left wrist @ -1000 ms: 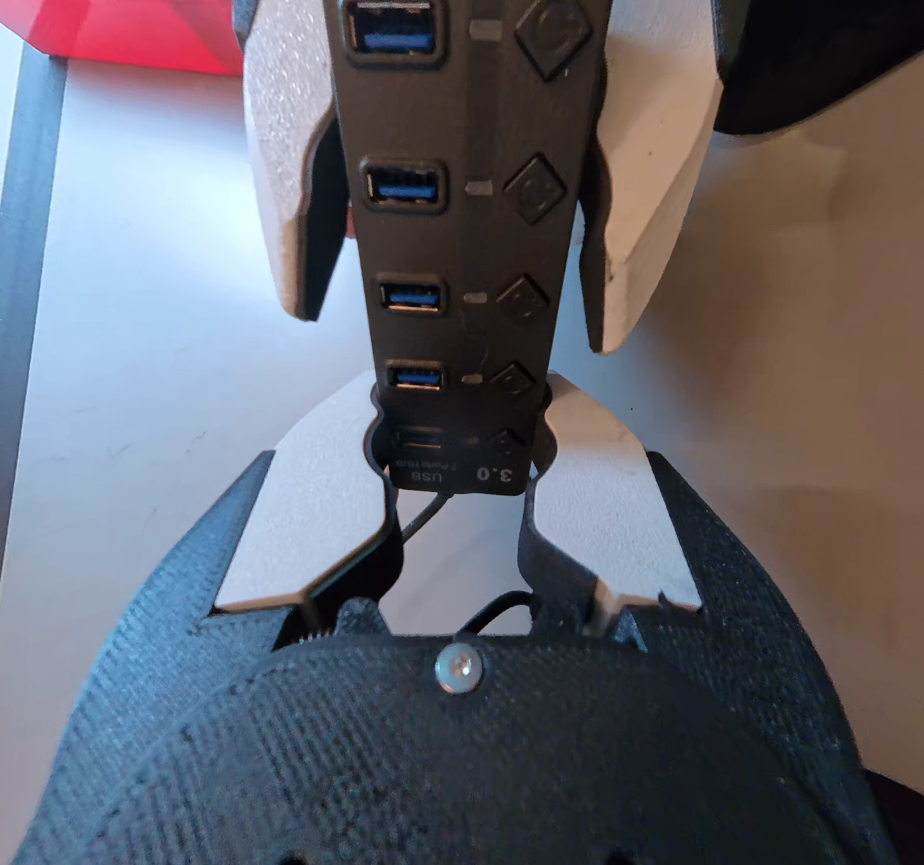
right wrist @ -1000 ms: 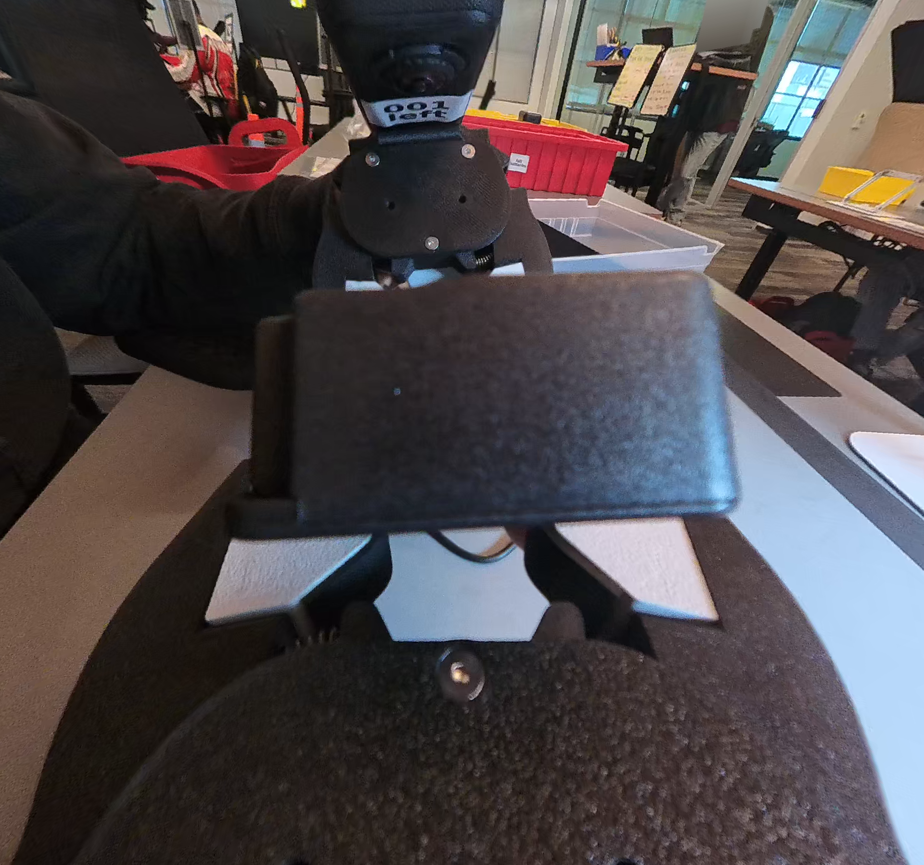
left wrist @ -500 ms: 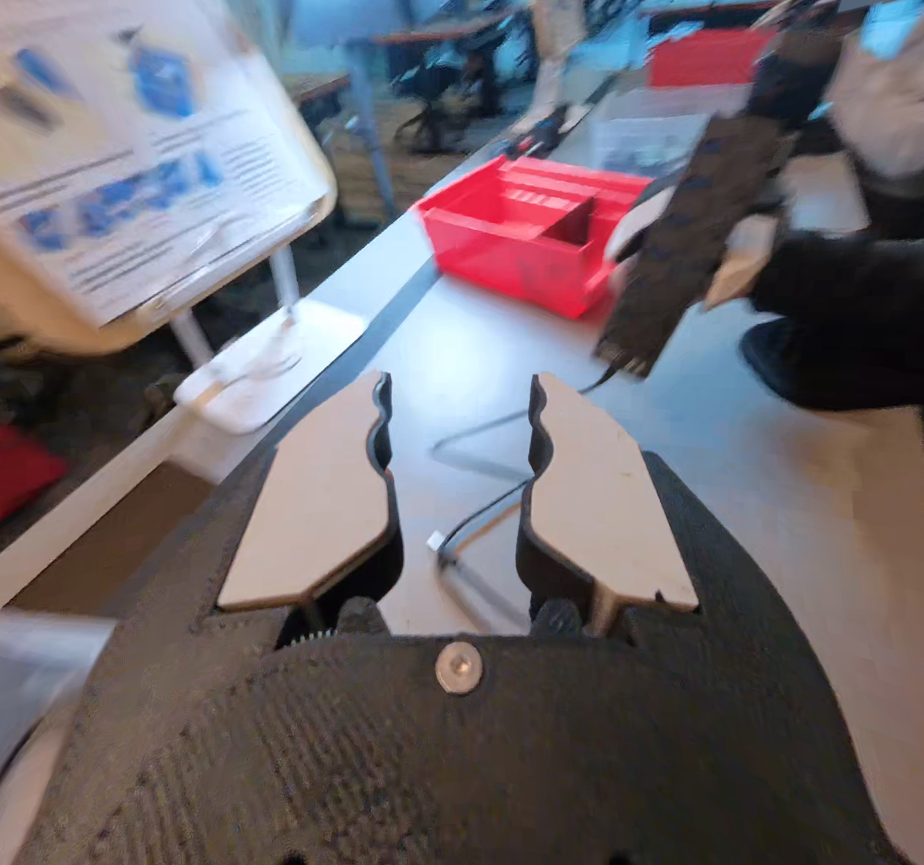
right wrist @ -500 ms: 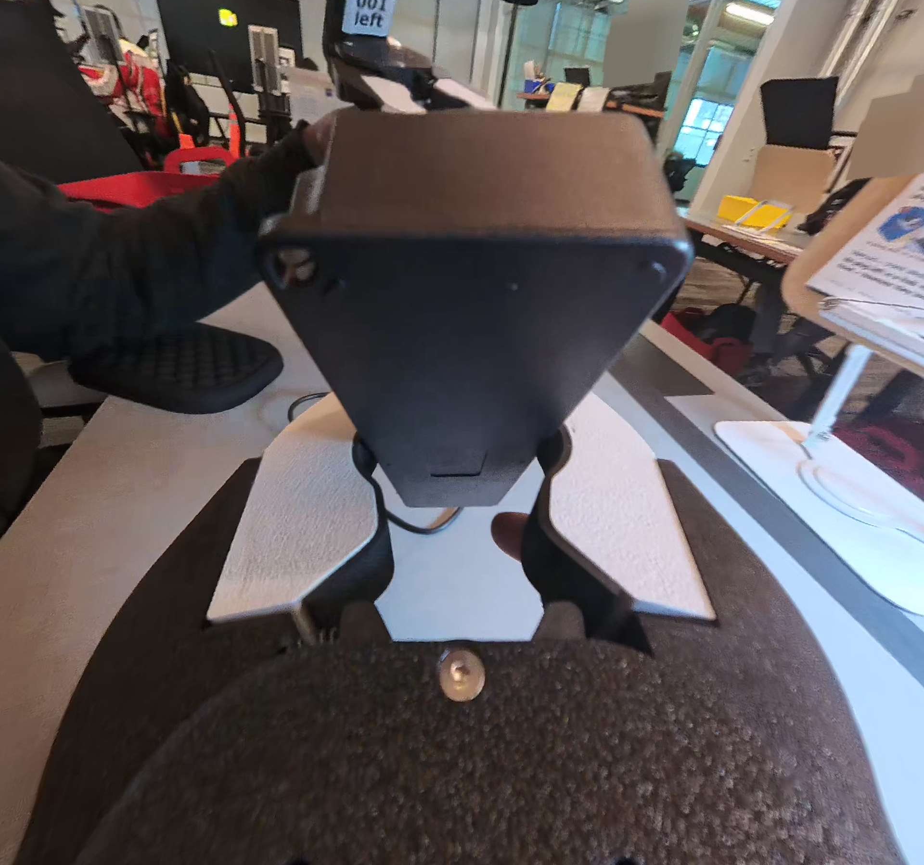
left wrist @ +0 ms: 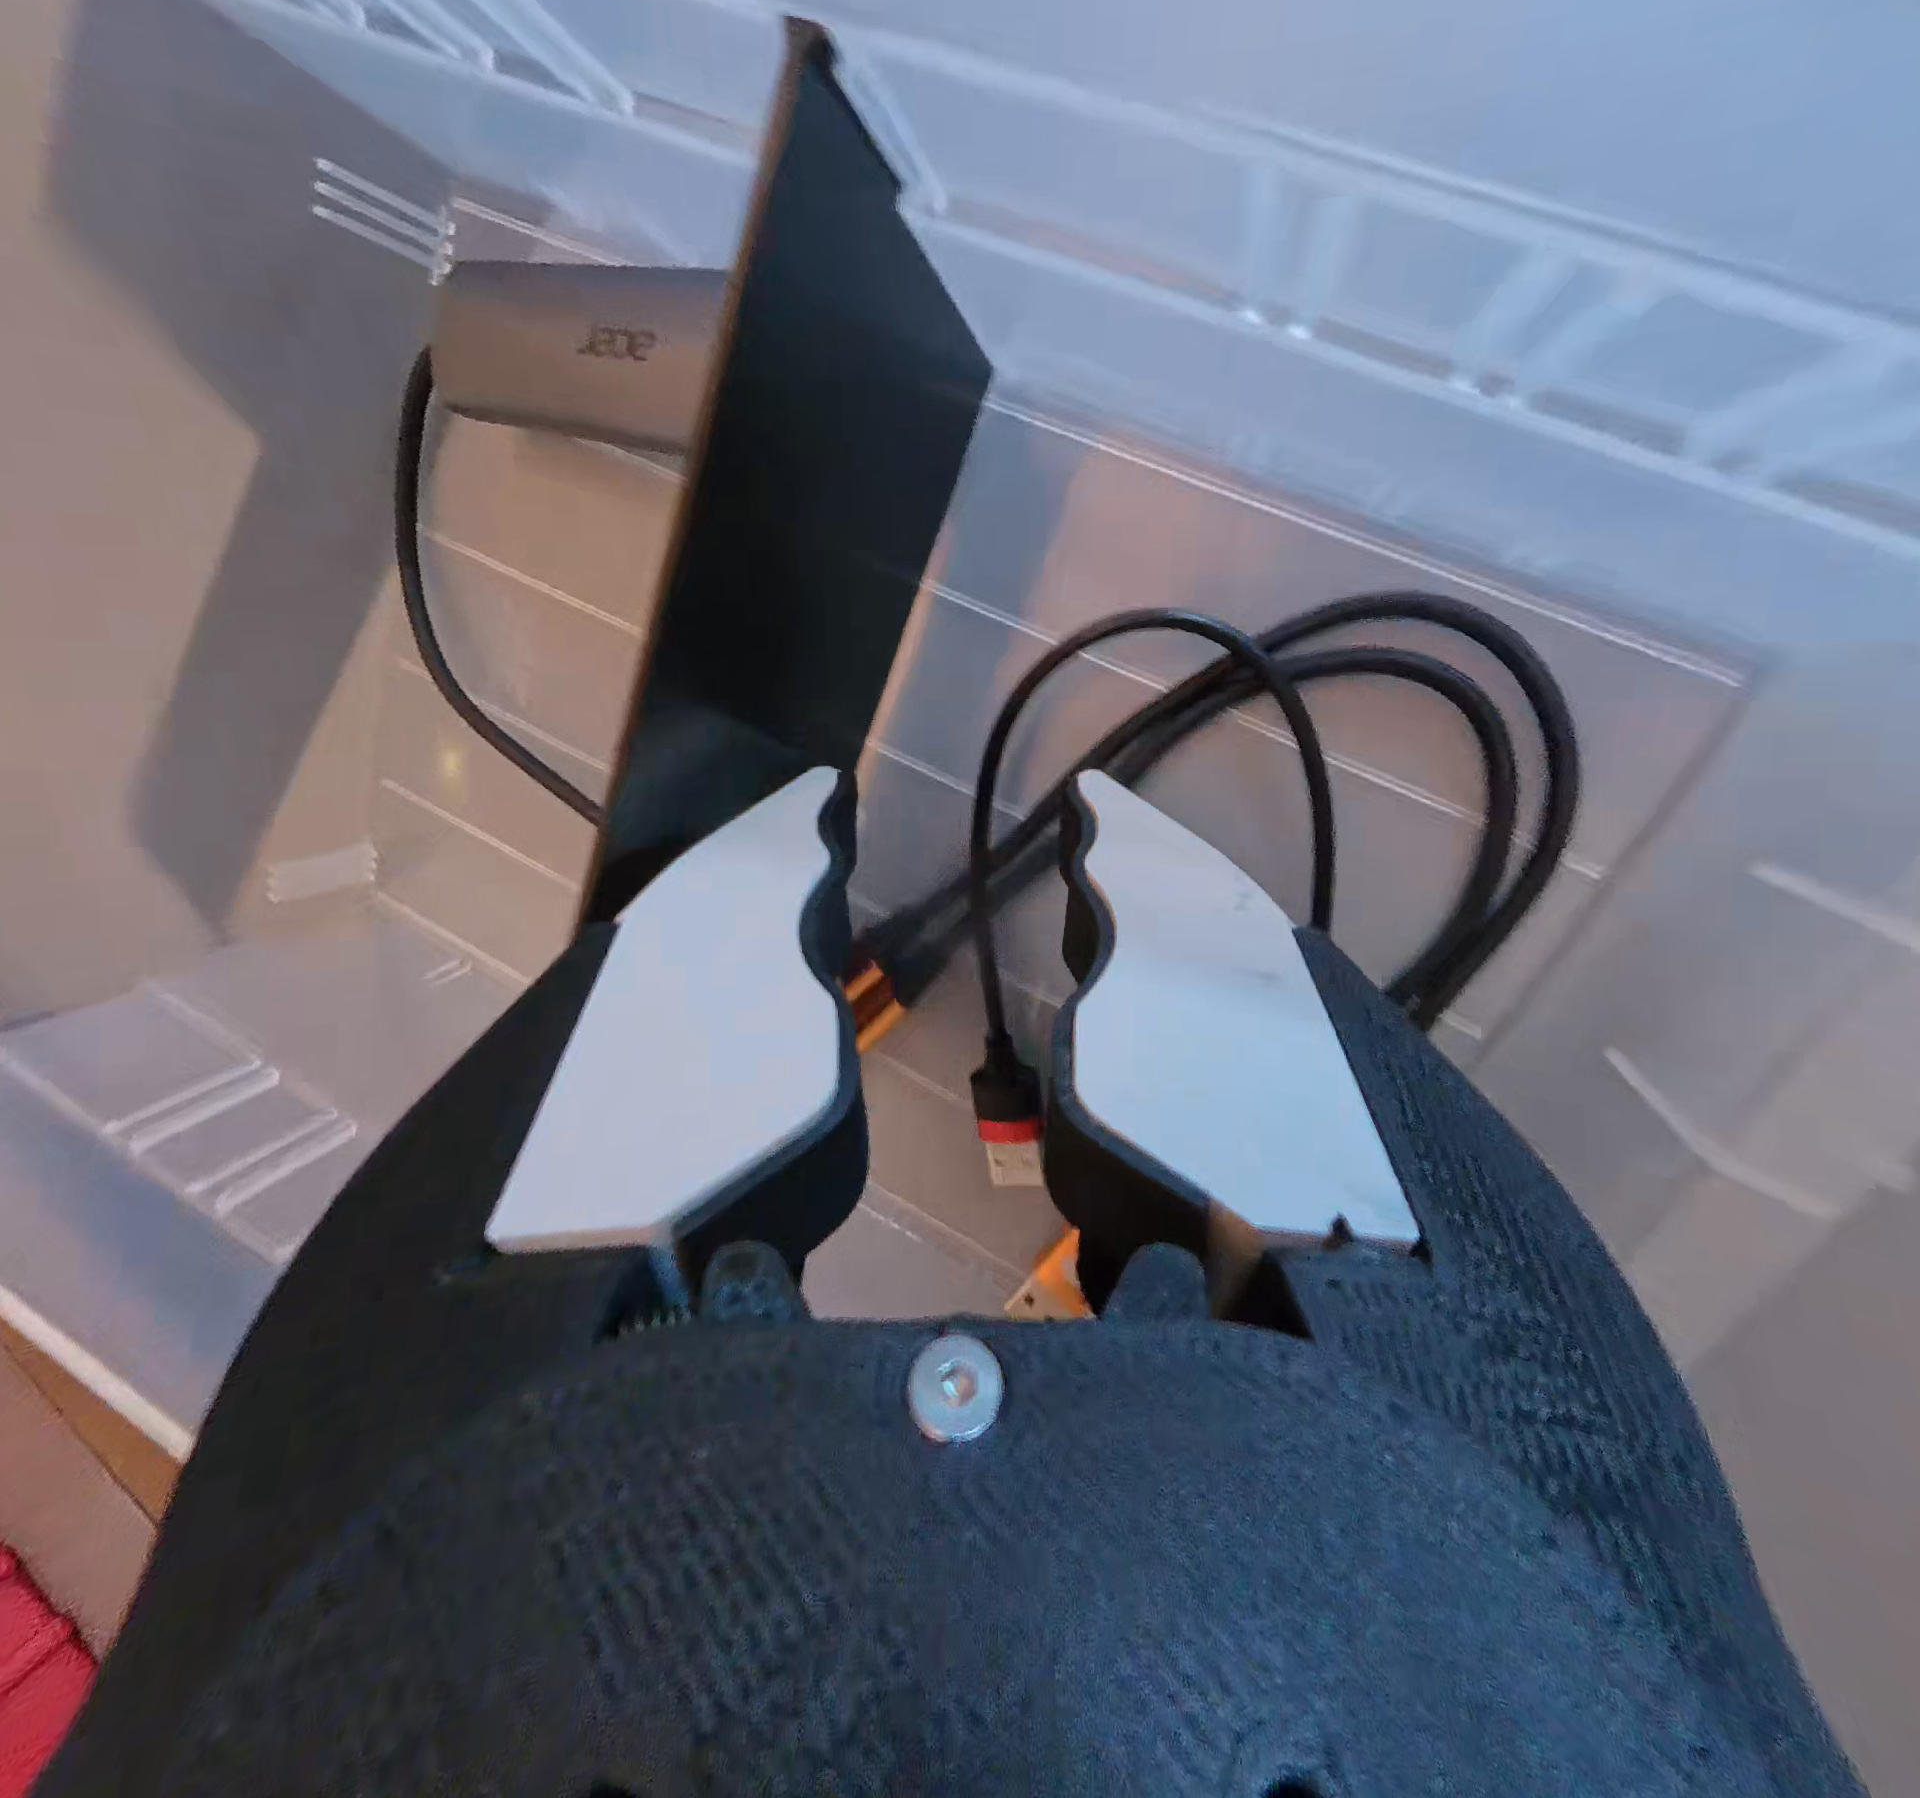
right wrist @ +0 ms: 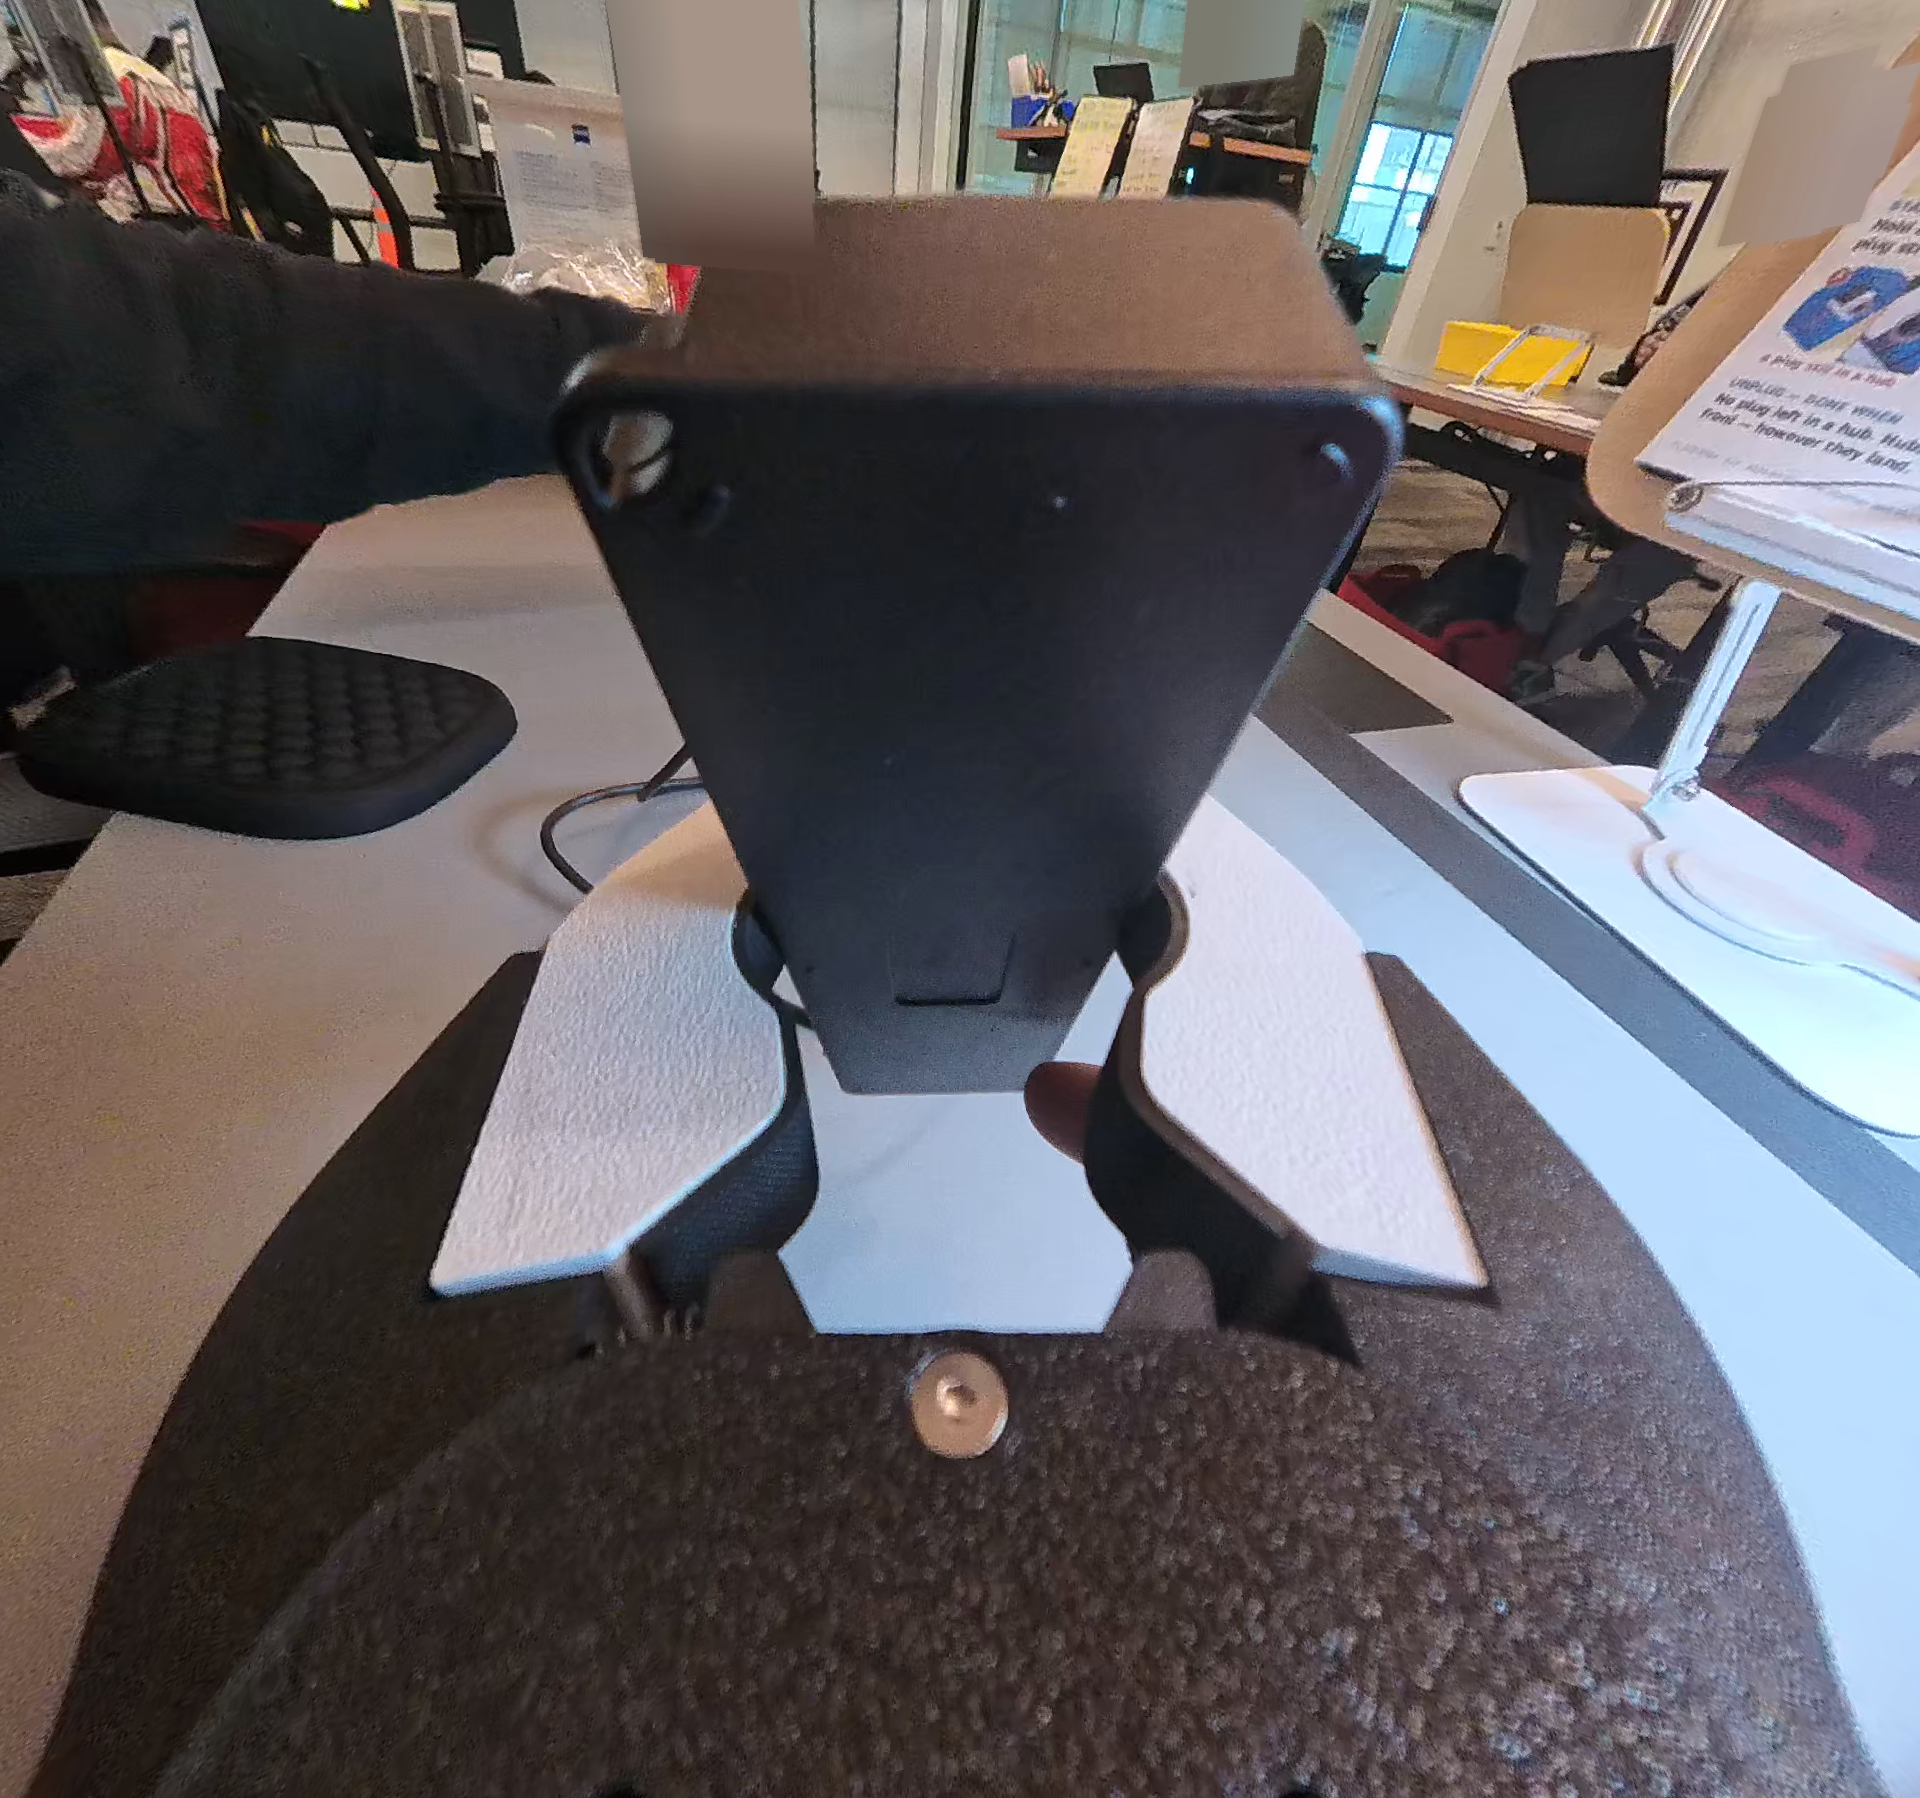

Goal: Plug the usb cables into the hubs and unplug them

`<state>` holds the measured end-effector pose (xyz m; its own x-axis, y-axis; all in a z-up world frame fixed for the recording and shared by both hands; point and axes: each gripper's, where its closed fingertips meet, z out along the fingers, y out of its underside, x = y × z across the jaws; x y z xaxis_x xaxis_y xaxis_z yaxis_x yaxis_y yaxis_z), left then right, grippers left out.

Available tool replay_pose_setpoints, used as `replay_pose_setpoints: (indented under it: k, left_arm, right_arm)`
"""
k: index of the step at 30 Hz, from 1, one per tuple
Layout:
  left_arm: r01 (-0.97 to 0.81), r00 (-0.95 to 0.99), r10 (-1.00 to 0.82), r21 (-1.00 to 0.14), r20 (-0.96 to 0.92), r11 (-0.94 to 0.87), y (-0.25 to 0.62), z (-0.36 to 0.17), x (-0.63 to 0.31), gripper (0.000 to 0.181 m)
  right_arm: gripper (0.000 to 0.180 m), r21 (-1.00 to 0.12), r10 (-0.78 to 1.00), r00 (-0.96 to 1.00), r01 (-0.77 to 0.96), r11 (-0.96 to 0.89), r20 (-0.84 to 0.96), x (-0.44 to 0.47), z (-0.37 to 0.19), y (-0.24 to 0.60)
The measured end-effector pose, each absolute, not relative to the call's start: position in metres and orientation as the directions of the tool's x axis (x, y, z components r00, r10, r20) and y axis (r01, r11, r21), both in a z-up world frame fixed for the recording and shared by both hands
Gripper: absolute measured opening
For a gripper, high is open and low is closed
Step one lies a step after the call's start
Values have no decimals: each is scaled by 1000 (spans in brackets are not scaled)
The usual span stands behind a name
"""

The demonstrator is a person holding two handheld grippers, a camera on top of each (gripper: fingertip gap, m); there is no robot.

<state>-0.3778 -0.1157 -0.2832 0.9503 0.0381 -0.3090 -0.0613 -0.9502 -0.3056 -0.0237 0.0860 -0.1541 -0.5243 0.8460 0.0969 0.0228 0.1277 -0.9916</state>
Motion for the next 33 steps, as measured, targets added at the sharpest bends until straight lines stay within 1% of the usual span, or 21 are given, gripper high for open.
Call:
replay_pose_setpoints:
  k: [1,3,5,6,8,9,12,15,17,18,20,21,23,24,27,29,33]
  left_arm:
    - [-54,956,39,-307,-290,-950,-113,-285,-379,33]
    - [-39,973,31,-293,-230,-955,-109,-293,-374,34]
    - [-60,968,12,-277,-251,-959,-106,-296,-376,24]
    - [-80,962,-9,-251,-272,-965,-108,-298,-376,7]
    - [-114,946,-35,-230,-321,-966,-109,-295,-377,4]
    - [-122,944,-34,-252,-328,-960,-108,-287,-373,3]
    - [-135,942,21,-438,-334,-889,-98,-236,-354,3]
    - [-174,935,88,-663,-342,-728,-87,-164,-327,3]
    - [-189,955,102,-834,-280,-519,-73,-111,-292,3]
    - [-181,969,85,-899,-233,-398,-67,-88,-271,3]
    - [-114,993,4,-977,-117,-178,-55,-58,-227,3]
    - [-77,996,-53,-993,-72,-95,-49,-54,-206,3]
    - [-17,987,-159,-999,-23,38,-37,-63,-169,3]
    - [26,978,-206,-997,11,74,-30,-74,-154,3]
    - [114,949,-305,-989,78,99,-10,-119,-123,3]
    - [153,925,-363,-984,110,91,-2,-139,-108,4]
    - [181,897,-426,-978,121,103,4,-150,-97,3]
  right_arm:
    - [64,-991,847,-524,28,128,94,-24,-156,86]
    - [64,-991,848,-523,33,126,91,-24,-158,87]
    - [64,-992,849,-521,34,122,86,-25,-158,88]
    - [64,-992,850,-521,35,118,83,-25,-158,88]
    - [64,-993,851,-519,36,114,79,-25,-159,90]
    - [64,-993,853,-516,35,113,79,-25,-159,91]
    - [64,-994,856,-511,27,107,78,-24,-156,93]
    - [64,-995,857,-510,15,96,75,-24,-151,94]
    - [64,-996,859,-507,2,88,75,-25,-146,95]
    - [64,-997,860,-505,-8,81,74,-24,-143,96]
    - [64,-997,864,-498,-27,69,74,-22,-135,99]
    - [64,-997,869,-487,-38,73,82,-21,-131,101]
    - [64,-994,885,-453,-56,96,111,-17,-125,109]
    - [64,-992,896,-425,-65,109,126,-16,-121,115]
    - [64,-983,936,-302,-88,160,179,-12,-111,142]
    - [64,-975,957,-198,-94,199,214,-9,-106,161]
    - [64,-959,962,-32,-100,266,270,-2,-98,191]
